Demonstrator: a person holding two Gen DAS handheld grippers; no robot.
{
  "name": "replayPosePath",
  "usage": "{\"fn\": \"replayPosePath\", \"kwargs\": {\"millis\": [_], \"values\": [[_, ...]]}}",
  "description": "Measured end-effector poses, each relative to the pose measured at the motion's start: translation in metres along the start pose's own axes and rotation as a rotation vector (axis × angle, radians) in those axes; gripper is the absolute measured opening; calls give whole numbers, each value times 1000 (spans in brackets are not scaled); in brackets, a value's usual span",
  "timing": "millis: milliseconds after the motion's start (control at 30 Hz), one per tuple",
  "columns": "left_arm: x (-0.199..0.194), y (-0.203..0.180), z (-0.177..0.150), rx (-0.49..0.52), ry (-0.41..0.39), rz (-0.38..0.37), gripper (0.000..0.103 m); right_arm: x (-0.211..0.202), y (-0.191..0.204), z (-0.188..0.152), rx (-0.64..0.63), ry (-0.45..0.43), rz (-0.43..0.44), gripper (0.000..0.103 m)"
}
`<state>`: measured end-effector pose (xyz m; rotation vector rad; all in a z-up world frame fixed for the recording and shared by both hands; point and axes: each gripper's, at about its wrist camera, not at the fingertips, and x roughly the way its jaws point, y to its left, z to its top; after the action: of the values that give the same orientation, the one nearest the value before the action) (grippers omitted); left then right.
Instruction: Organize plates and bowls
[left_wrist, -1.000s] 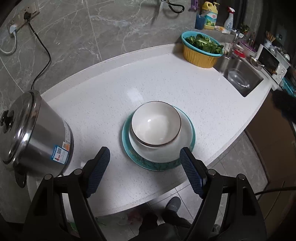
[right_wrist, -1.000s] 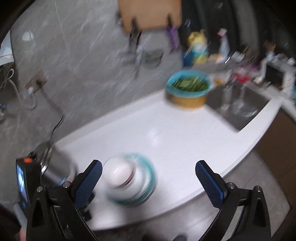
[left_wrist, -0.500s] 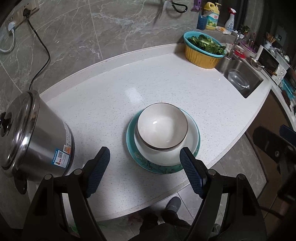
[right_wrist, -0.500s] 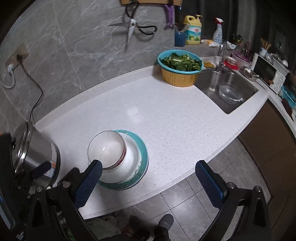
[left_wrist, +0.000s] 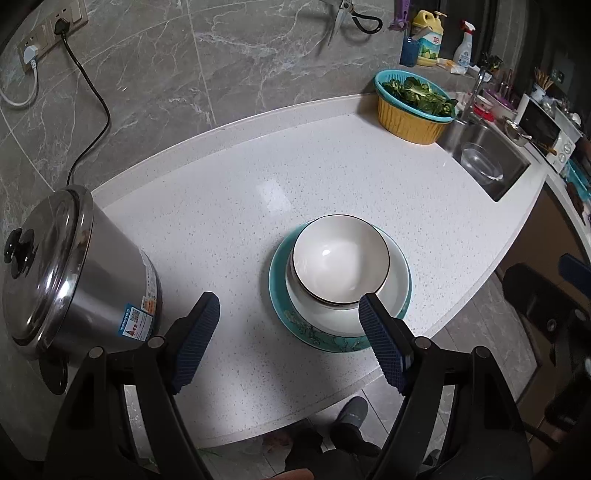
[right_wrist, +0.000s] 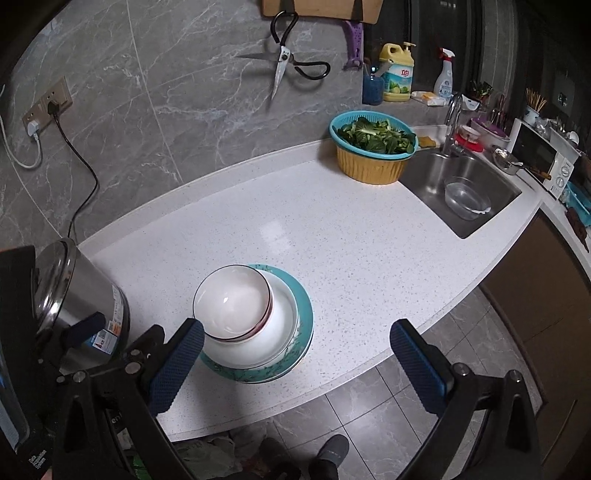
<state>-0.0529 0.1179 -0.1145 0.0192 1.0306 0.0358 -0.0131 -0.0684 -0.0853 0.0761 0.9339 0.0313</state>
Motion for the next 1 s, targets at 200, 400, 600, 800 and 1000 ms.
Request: {"fn": "replayPosePath", "kwargs": {"millis": [200,400,600,800,1000], "values": [[3,8,-3,-21,9,29,77,2,8,-2,-1,8,30,103],[2,9,-6,-27,11,32,77,2,13,-2,-11,-1,22,103],[1,5,-7,-26,10,29,77,0,15,-2,-11,-9,10,103],[-3,5,-7,-41,2,31,77,-4,16,-3,-3,-17,2,103],[-10,4,-8,-44,-8,35,77,-7,17,-4,-9,-27,-1,103]]}}
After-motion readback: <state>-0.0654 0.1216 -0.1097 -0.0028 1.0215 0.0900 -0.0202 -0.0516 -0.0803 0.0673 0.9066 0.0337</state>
